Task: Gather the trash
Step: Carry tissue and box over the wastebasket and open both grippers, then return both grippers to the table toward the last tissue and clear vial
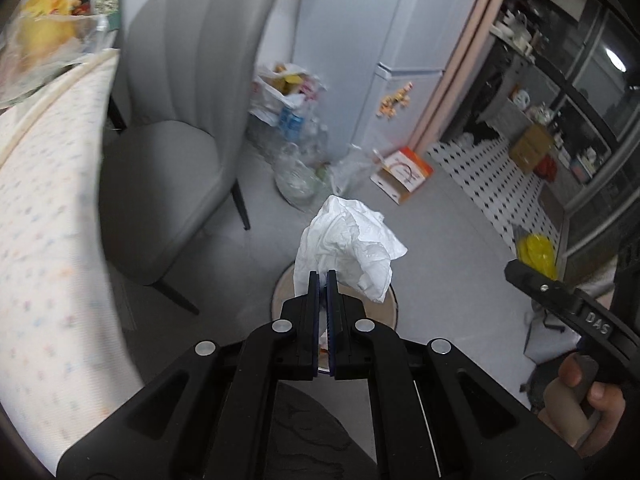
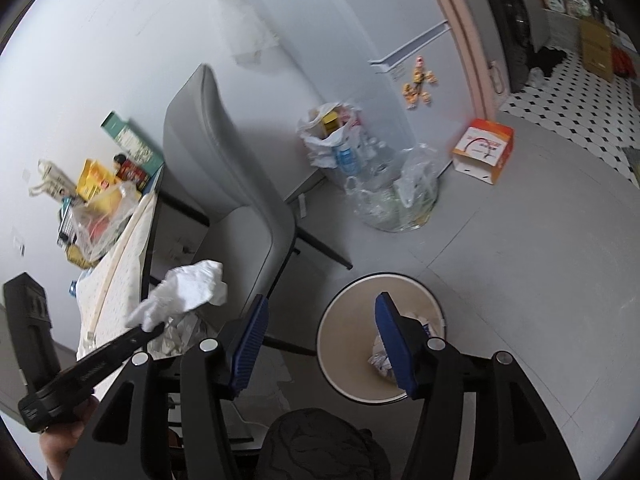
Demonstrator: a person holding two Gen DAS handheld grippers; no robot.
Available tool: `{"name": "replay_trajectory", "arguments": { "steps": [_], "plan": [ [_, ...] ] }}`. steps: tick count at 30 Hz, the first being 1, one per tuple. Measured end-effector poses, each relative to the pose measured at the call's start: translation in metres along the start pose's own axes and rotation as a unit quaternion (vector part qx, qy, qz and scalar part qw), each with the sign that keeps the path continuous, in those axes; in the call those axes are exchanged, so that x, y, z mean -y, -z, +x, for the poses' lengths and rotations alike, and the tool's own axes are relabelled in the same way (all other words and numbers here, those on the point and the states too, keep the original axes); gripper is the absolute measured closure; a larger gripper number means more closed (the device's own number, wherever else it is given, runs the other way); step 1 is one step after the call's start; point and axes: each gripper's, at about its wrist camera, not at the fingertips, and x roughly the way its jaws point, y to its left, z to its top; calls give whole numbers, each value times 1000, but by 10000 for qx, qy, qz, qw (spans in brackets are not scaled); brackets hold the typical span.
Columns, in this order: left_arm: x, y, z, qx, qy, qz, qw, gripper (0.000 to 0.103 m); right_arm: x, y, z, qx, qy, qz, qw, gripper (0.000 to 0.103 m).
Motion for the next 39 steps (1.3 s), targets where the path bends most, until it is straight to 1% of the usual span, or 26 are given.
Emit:
{"name": "replay_trajectory", "arguments": {
  "steps": [2, 4, 5, 6, 8, 11, 17, 18, 19, 22, 25, 26, 28, 30, 34, 37, 39],
  "plan": [
    [11, -2, 7, -73, -25, 104, 9999, 99, 8, -1, -3, 31, 9, 64, 10000, 47],
    [18, -5, 14, -82, -23, 112, 9999, 79, 14, -1, -5, 41, 12, 107, 9999, 47],
    [19, -7, 15, -43, 47, 77, 10000, 41, 16, -1, -6, 42, 18, 123, 9999, 47],
    [19, -7, 12, 121, 105, 29, 9999, 22, 17, -1, -6, 41, 19, 135, 9999, 47],
    [20, -5, 4, 323, 11, 96, 9994, 22, 19, -1, -7, 42, 13, 136, 9999, 47],
    [15, -5, -2, 257, -36, 134, 9996, 22, 16, 1, -6, 25, -5, 118, 9999, 47],
    [-20, -6, -35, 504, -226, -226, 9982, 17, -7, 7, -2, -39, -94, -50, 9999, 47],
    [-28, -6, -43, 561, -273, -312, 9976, 14, -13, 8, -1, -45, -120, -101, 9999, 42],
    [-37, -5, -51, 634, -322, -414, 9966, 13, -17, 9, -1, -45, -135, -143, 9998, 41],
    [-62, -3, -73, 845, -478, -647, 9932, 11, -36, 12, 1, -84, -215, -295, 9993, 39],
    [-90, 5, -96, 1068, -663, -906, 9879, 9, -58, 18, 3, -102, -297, -480, 9984, 32],
    [-101, 7, -104, 1134, -743, -995, 9858, 9, -64, 19, 4, -108, -327, -518, 9981, 27],
    [-119, 14, -117, 1240, -860, -1141, 9819, 9, -79, 23, 6, -137, -396, -624, 9972, 25],
    [-135, 19, -128, 1336, -938, -1246, 9787, 9, -97, 26, 9, -162, -475, -729, 9961, 20],
    [-172, 33, -151, 1545, -1274, -1410, 9696, 9, -125, 32, 11, -172, -564, -929, 9939, 17],
    [-207, 46, -170, 1678, -1490, -1695, 9596, 9, -145, 36, 13, -214, -630, -1080, 9919, 16],
    [-223, 54, -178, 1742, -1588, -1849, 9541, 9, -160, 40, 15, -259, -678, -1185, 9903, 16]
  ]
}}
